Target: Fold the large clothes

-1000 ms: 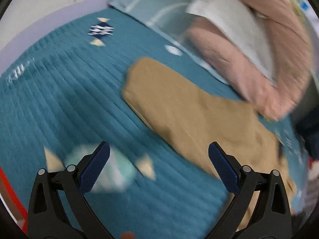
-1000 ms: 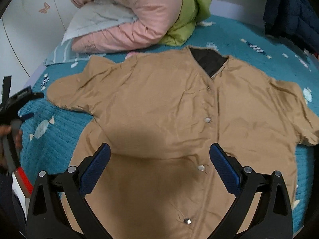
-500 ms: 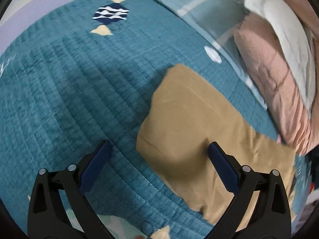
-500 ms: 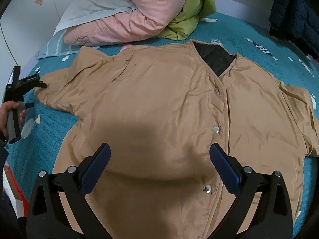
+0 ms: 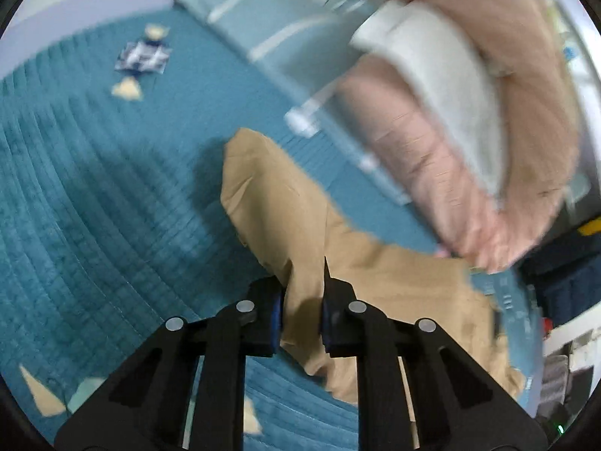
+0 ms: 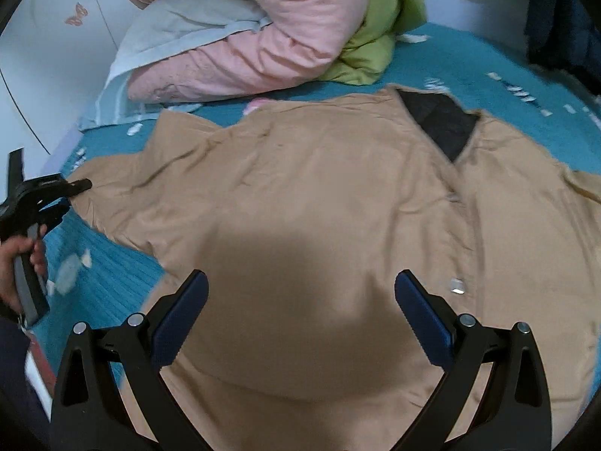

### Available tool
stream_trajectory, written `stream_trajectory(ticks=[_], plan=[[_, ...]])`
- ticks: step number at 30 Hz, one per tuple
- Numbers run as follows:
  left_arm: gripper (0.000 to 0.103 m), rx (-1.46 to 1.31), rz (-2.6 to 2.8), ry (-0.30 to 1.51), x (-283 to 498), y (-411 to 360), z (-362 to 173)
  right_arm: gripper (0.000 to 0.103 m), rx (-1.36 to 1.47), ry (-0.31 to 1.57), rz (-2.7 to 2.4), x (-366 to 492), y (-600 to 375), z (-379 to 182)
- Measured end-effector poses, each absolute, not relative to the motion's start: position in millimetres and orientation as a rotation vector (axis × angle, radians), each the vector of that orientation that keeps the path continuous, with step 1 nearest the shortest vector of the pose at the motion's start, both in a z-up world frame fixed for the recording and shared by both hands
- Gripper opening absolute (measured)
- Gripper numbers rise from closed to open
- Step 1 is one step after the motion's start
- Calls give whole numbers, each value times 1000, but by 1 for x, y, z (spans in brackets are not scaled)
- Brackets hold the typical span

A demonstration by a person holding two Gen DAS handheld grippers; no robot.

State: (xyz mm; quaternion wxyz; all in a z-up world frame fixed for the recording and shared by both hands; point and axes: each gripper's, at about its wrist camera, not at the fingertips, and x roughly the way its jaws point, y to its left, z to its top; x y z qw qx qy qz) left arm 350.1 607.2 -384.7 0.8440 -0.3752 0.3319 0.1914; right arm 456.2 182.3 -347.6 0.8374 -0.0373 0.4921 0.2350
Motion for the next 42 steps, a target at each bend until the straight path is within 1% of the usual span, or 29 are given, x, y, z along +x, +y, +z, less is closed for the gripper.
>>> stream_trajectory(ticks=[1, 2, 3, 4, 5, 6, 7, 8, 9, 11, 12, 15, 19, 21, 23, 24, 27, 32, 35, 39, 41, 42], plan=[[15, -778, 390, 672, 344, 603, -373, 82, -69, 1046, 508, 459, 187, -349], [15, -764, 372, 637, 338, 598, -361, 67, -59, 1055, 525, 464, 193, -351], [15, -748, 360, 605, 331, 592, -350, 54, -56, 1065, 535, 467, 200, -353], [15, -722, 345, 577, 324, 585, -336, 48, -50, 1081, 555, 472, 208, -356], [15, -697, 334, 554, 322, 579, -325, 33, -32, 1100, 581, 476, 216, -359], [15, -669, 323, 531, 317, 571, -312, 27, -19, 1112, 602, 479, 222, -361], [15, -659, 307, 515, 313, 566, -303, 26, -11, 1131, 630, 481, 232, -364], [15, -648, 288, 499, 315, 559, -293, 21, -7, 1145, 648, 483, 238, -367], [15, -636, 278, 484, 314, 555, -284, 19, 12, 1174, 683, 485, 249, -374], [15, -596, 229, 469, 321, 536, -264, 18, 6, 1219, 679, 490, 262, -386], [15, -589, 211, 468, 324, 529, -259, 16, 17, 1260, 669, 495, 268, -399], [15, -541, 136, 463, 343, 492, -243, 14, 79, 1283, 667, 506, 269, -409], [15, -501, 20, 461, 373, 435, -230, 11, 210, 1275, 745, 506, 237, -391], [15, -492, -29, 469, 388, 406, -228, 12, 209, 1235, 743, 501, 210, -375], [15, -478, -89, 494, 409, 368, -230, 14, 196, 1193, 706, 496, 174, -362], [15, -474, -116, 510, 419, 351, -233, 14, 173, 1167, 665, 492, 144, -353], [15, -444, -183, 560, 449, 292, -249, 14, 101, 1100, 545, 483, 72, -339], [15, -407, -254, 700, 503, 201, -303, 14, 46, 1055, 321, 468, -44, -328], [15, -429, -256, 821, 524, 162, -345, 14, 35, 1044, 227, 461, -94, -325], [16, -360, -224, 926, 540, 128, -385, 15, 41, 1035, 143, 456, -140, -321], [22, -325, -208, 972, 542, 117, -400, 16, 68, 1024, 116, 457, -156, -315], [32, -320, -212, 996, 543, 114, -407, 19, 99, 1022, 100, 458, -167, -314]])
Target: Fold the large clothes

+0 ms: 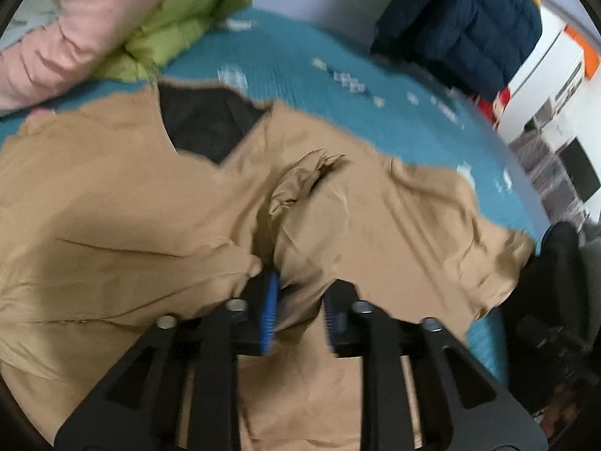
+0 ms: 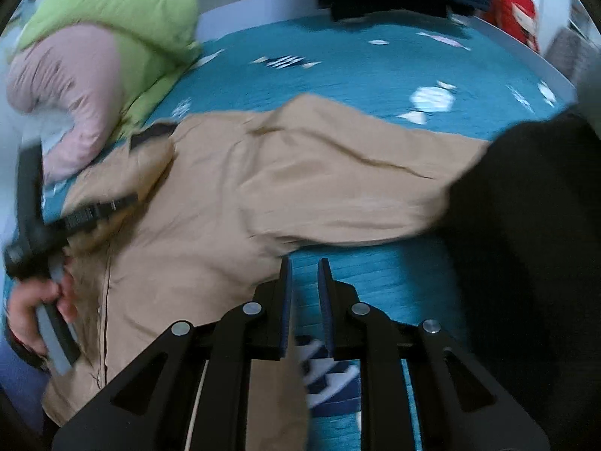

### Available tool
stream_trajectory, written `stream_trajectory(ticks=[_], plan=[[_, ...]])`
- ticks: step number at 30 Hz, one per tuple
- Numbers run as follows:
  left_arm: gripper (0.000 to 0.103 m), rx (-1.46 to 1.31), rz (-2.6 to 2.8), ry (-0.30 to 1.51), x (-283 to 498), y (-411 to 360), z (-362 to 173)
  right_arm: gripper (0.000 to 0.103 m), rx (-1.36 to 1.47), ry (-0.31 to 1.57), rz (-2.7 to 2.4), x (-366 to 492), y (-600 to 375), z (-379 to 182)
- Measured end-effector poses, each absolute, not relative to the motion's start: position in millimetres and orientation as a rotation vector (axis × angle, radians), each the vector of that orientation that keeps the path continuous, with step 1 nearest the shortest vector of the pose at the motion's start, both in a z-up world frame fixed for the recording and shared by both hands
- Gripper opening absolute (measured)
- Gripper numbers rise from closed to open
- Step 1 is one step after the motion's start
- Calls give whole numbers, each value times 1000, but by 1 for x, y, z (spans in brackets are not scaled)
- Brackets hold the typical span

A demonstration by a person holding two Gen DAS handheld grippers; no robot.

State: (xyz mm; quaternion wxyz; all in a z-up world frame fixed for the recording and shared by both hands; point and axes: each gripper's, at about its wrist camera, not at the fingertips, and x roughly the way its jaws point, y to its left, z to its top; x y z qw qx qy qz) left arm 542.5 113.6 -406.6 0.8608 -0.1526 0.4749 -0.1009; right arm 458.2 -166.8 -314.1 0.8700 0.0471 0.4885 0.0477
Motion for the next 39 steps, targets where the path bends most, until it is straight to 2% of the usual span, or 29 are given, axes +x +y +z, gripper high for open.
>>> stream_trajectory(ticks=[1, 3, 5, 7, 8, 12, 19, 21, 26, 28, 29, 31, 33, 34, 39], plan=[[49, -318, -215, 1018, 540, 114, -412, 21, 115, 1020, 91, 458, -176, -312], [62, -326, -261, 1030, 534, 108, -412, 23, 139, 1023, 76, 460, -185, -312], [64, -298, -293, 1013, 527, 102, -404, 24, 158, 1014, 81, 460, -185, -310], [72, -280, -322, 972, 514, 107, -388, 27, 174, 1015, 91, 460, -183, -308], [73, -284, -328, 943, 507, 114, -380, 27, 190, 1012, 97, 458, -183, -308], [83, -349, -177, 863, 479, 195, -358, 29, 209, 1007, 109, 456, -180, -305], [83, -505, 114, 996, 453, 333, -392, 34, 222, 1014, 111, 452, -173, -304], [83, -537, 102, 1061, 454, 344, -408, 35, 220, 1015, 109, 451, -170, -305], [83, -551, 51, 1090, 471, 350, -427, 37, 230, 1022, 90, 451, -168, -306], [67, -523, 89, 1098, 475, 351, -430, 40, 269, 1018, 82, 451, -172, -305], [63, -516, 96, 1091, 476, 352, -428, 41, 288, 1018, 77, 451, -175, -305], [36, -497, 98, 1084, 476, 351, -425, 44, 338, 1014, 53, 451, -182, -305], [19, -445, 121, 1076, 473, 347, -423, 44, 390, 1009, 44, 452, -188, -305], [15, -431, 135, 1071, 472, 347, -421, 44, 413, 1003, 37, 452, -191, -305], [11, -366, 209, 1032, 460, 355, -410, 48, 539, 990, -9, 456, -206, -305]])
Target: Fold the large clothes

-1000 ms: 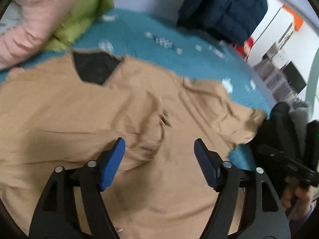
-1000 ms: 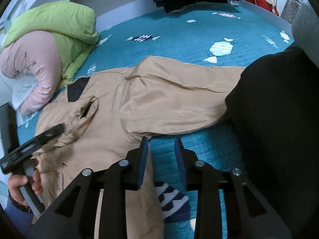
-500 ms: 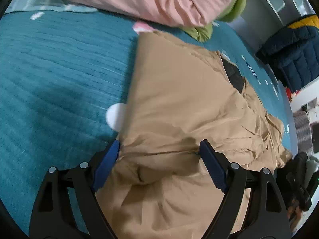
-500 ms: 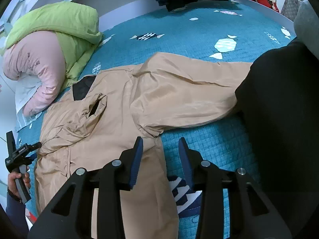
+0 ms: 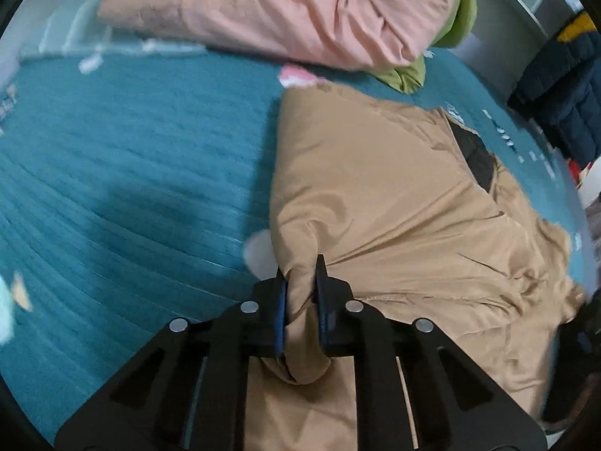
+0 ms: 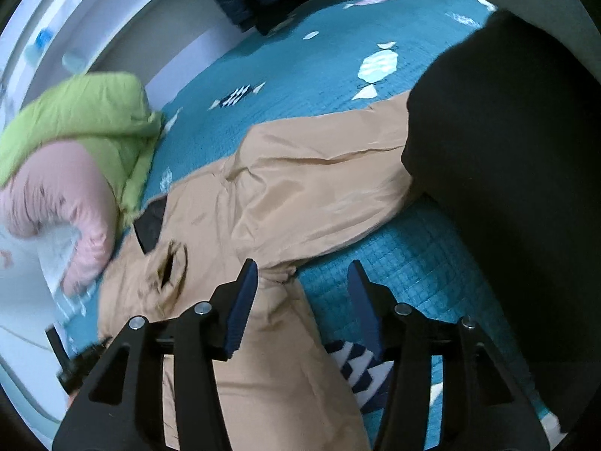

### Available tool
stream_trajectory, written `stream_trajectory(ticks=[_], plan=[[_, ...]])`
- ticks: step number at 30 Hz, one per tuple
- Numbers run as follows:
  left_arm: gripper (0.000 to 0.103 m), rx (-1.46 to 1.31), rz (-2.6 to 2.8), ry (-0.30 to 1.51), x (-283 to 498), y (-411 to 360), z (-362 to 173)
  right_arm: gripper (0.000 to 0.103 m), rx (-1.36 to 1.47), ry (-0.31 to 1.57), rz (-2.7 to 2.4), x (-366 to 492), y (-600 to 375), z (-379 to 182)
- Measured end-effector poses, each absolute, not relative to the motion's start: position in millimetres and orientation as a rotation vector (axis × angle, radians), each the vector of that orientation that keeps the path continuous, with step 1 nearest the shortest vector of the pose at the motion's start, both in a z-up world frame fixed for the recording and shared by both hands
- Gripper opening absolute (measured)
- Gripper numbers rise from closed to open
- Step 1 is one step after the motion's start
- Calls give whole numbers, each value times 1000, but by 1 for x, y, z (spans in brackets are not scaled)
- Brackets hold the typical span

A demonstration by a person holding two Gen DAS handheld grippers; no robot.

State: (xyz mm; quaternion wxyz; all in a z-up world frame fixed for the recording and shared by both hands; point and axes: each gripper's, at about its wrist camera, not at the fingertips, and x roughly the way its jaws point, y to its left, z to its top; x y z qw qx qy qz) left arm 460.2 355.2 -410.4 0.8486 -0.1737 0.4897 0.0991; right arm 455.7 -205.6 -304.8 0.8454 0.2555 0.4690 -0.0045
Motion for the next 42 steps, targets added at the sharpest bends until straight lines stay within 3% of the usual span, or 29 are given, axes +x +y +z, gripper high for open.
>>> stream_trajectory(ticks=[6, 11, 14, 19, 22, 24, 26, 27, 32, 34, 37, 40, 42], plan=[[11, -375, 116, 1020, 455, 350, -402, 51, 623, 999, -70, 462, -206, -311], [17, -360, 113, 1031, 459, 335, -408, 52, 622, 1027, 70, 463, -167, -316], [27, -358, 114, 1028, 459, 330, -409, 52, 609, 1042, 189, 470, -135, -318], [66, -359, 103, 983, 449, 326, -399, 52, 605, 1080, 334, 507, -73, -329], [75, -415, 68, 934, 437, 331, -392, 52, 611, 1123, 383, 528, -45, -344], [75, -451, 70, 912, 423, 337, -389, 52, 579, 1158, 362, 539, -32, -355], [75, -477, 75, 925, 417, 343, -394, 36, 555, 1199, 323, 548, -28, -367], [75, -481, 71, 945, 416, 346, -399, 13, 570, 1225, 323, 552, -28, -376], [75, -487, 88, 972, 416, 347, -410, 9, 514, 1135, 333, 543, -40, -363], [75, -473, 77, 995, 419, 340, -415, 9, 456, 1085, 266, 540, -51, -354], [75, -487, 71, 1022, 421, 334, -427, 21, 405, 1176, 245, 544, -59, -367], [76, -468, 77, 1022, 422, 330, -429, 50, 347, 1068, 237, 525, -74, -337], [76, -479, 77, 1017, 422, 331, -428, 51, 318, 974, 115, 505, -102, -310]])
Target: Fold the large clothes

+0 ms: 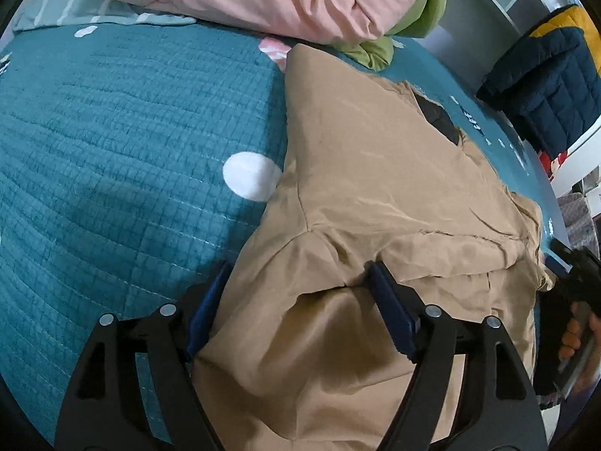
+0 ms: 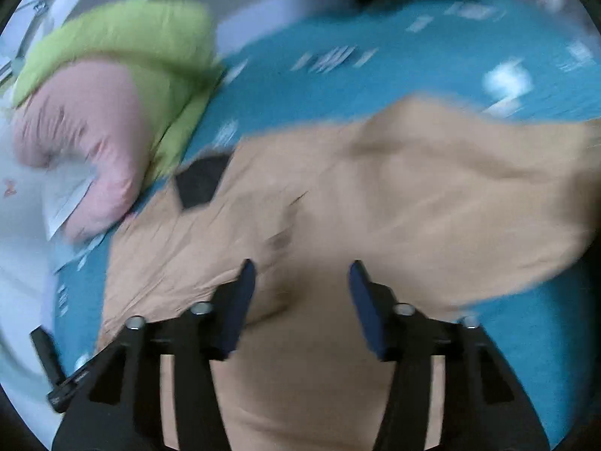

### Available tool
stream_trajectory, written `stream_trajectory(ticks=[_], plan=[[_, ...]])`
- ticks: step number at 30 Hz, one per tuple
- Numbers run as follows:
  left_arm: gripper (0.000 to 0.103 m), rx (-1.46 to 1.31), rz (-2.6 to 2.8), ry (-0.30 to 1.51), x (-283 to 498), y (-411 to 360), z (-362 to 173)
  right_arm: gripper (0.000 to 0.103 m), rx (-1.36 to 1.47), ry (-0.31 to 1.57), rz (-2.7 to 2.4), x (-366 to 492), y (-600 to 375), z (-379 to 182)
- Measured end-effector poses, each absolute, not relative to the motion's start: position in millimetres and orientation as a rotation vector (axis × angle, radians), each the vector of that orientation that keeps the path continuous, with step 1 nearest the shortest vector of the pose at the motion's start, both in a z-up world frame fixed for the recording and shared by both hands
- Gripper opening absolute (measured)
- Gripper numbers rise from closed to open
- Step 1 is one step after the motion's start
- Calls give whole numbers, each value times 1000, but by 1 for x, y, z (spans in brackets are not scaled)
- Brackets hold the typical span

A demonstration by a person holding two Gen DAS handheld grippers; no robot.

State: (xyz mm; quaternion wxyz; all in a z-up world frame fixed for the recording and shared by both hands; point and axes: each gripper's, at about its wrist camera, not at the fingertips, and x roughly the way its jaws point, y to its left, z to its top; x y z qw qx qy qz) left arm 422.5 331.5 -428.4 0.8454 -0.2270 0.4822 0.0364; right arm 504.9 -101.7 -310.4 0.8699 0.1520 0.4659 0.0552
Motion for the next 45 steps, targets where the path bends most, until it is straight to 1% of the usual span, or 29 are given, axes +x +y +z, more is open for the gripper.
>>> stream_trajectory(ticks=[3, 4, 6, 9, 11, 14, 15, 16, 17, 18, 19, 22, 24, 27, 29, 31, 33, 35, 36, 37, 38, 39, 42, 43, 44, 45], plan=[[76, -496, 75, 1018, 424, 333, -429, 51, 406, 914, -153, 478, -162, -296], [76, -490, 74, 1017, 424, 332, -429, 55, 430, 903, -238, 472, -180, -298], [76, -480, 74, 1013, 425, 331, -427, 56, 487, 934, -339, 471, -205, -311], [76, -485, 66, 996, 425, 331, -423, 56, 552, 981, -387, 484, -219, -335], [76, -485, 63, 985, 424, 331, -420, 58, 546, 980, -440, 499, -226, -347], [77, -491, 57, 976, 423, 333, -417, 58, 624, 958, -470, 510, -235, -358], [77, -492, 56, 976, 423, 333, -417, 56, 635, 911, -471, 514, -237, -358], [77, -492, 54, 976, 423, 334, -416, 41, 637, 870, -467, 515, -236, -355], [77, -492, 54, 975, 423, 334, -416, 28, 639, 810, -441, 518, -236, -351], [77, -492, 55, 973, 423, 334, -415, 13, 615, 788, -438, 520, -235, -347], [77, -493, 53, 972, 423, 334, -415, 9, 572, 765, -432, 523, -233, -342], [77, -494, 49, 970, 423, 334, -414, 8, 459, 689, -368, 529, -215, -318], [77, -496, 49, 967, 423, 334, -413, 8, 350, 624, -289, 528, -188, -291], [77, -510, 50, 955, 421, 336, -411, 8, 116, 532, -16, 520, -107, -251], [77, -514, 49, 945, 420, 337, -408, 8, -48, 502, 227, 502, -47, -242], [77, -519, 51, 935, 419, 339, -406, 9, -212, 552, 436, 479, 15, -254], [77, -531, 56, 927, 416, 343, -404, 14, -339, 646, 543, 464, 60, -286], [77, -539, 64, 919, 413, 347, -402, 14, -427, 755, 577, 459, 83, -319], [77, -542, 69, 915, 412, 349, -401, 18, -447, 789, 560, 451, 88, -333], [77, -550, 71, 908, 410, 352, -399, 25, -415, 830, 564, 448, 86, -342], [77, -557, 76, 904, 408, 355, -399, 27, -368, 867, 579, 450, 82, -345], [77, -563, 80, 902, 407, 357, -399, 34, -327, 872, 582, 447, 75, -343], [77, -579, 85, 893, 407, 361, -397, 48, -148, 878, 612, 437, 55, -320], [77, -579, 83, 891, 407, 362, -396, 49, -92, 872, 616, 433, 52, -312], [77, -577, 82, 889, 407, 361, -395, 53, -37, 866, 614, 431, 43, -304], [77, -575, 82, 887, 408, 361, -395, 59, 55, 856, 599, 434, 26, -295]])
